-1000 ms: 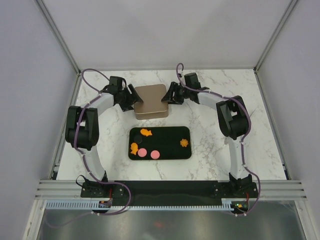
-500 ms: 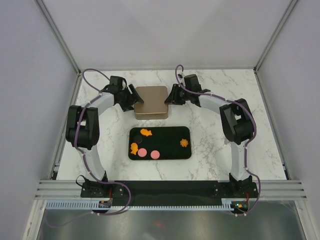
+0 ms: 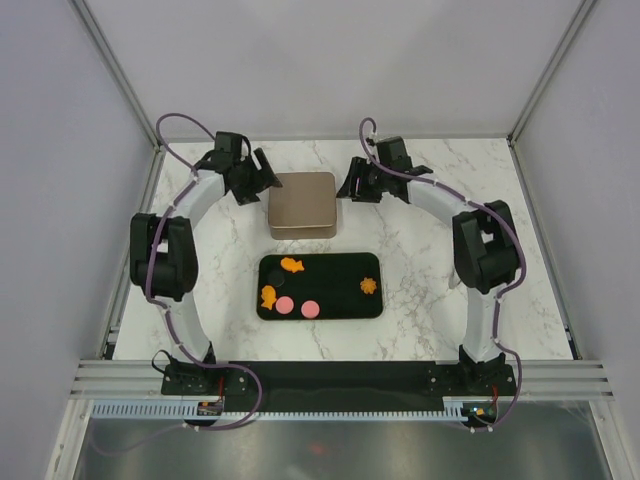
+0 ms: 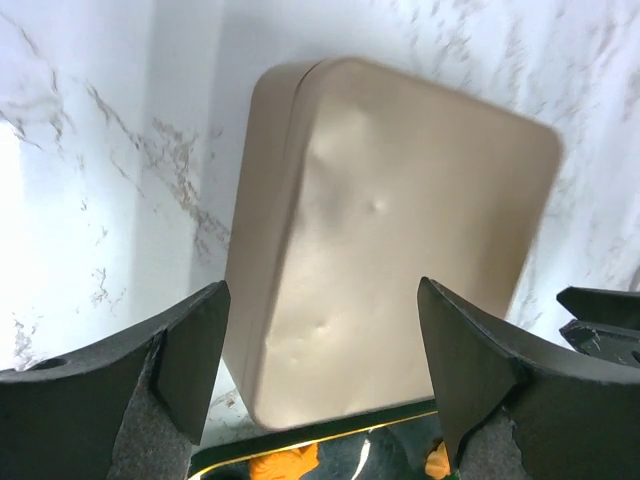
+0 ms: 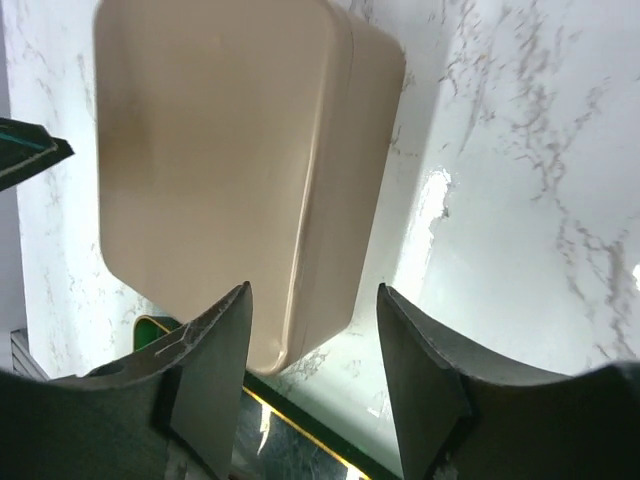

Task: Pack the cookies

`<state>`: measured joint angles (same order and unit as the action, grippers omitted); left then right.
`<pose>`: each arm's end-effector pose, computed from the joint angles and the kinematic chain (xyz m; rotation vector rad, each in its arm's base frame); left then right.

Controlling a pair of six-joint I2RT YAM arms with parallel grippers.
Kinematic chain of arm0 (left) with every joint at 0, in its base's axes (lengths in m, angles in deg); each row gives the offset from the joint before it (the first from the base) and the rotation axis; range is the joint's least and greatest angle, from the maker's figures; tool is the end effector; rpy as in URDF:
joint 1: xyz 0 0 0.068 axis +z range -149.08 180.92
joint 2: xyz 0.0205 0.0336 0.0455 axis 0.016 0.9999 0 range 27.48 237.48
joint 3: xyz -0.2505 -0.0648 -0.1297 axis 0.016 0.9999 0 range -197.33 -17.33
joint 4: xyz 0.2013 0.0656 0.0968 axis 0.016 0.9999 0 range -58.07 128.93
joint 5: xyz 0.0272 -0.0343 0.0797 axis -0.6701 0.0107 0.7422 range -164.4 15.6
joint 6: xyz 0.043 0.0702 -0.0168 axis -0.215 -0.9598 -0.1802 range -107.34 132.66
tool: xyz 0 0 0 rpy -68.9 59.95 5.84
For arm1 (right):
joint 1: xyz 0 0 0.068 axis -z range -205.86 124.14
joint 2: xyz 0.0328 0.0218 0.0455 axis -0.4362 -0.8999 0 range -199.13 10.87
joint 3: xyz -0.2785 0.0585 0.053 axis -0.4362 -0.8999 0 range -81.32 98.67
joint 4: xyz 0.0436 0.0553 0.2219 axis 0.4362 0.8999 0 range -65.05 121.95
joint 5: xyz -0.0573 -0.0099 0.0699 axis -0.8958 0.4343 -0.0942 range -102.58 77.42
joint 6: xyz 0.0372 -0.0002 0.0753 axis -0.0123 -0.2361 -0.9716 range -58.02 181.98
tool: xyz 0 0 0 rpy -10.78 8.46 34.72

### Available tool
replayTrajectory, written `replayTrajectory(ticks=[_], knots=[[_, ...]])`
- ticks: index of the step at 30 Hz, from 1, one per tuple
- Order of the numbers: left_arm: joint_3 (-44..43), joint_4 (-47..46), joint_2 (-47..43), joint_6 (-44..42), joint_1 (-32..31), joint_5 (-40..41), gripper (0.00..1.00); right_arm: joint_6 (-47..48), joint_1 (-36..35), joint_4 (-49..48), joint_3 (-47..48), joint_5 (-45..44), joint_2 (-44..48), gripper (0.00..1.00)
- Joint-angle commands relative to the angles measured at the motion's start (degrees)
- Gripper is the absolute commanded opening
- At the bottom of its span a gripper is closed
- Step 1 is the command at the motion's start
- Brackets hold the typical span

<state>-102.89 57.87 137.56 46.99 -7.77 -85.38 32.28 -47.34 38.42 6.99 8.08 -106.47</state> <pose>0.4223 -0.0787 0.2305 -0.4728 2.4680 -0.5556 0.4286 0.1965 0.2153 -0.0201 2.4141 0.8530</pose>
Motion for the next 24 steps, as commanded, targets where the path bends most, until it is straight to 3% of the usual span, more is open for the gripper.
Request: replayTrajectory(ticks=[1, 2, 3, 9, 17, 24], knots=[[-4.79, 2.28, -7.84, -2.95, 0.25, 3.25, 0.84, 1.22, 1.43, 0.5, 2.05, -1.5, 9.21, 0.63], [-4.71, 2.37, -9.08, -2.95, 0.25, 3.07, 0.84, 1.3, 1.61, 0.59, 1.52, -2.29, 10.63, 0.65], [-4.1, 2.37, -10.75, -2.69, 0.25, 2.72, 0.84, 1.3, 1.79, 0.5, 0.29, -2.47, 11.94, 0.82], [2.74, 2.37, -25.51, -3.3, -1.24, 0.08, 0.84, 0.6, 2.67, -2.3, -9.53, -6.07, 27.47, 0.98], [16.27, 2.98, -46.68, -7.52, -3.09, -0.97, 0.84, -1.95, 2.67, -6.88, -27.64, -14.07, 45.69, 0.98], [27.46, 3.69, -59.44, -12.61, -3.27, -1.41, 0.84, 0.34, 2.75, -4.6, -36.01, -22.59, 57.65, 0.98]])
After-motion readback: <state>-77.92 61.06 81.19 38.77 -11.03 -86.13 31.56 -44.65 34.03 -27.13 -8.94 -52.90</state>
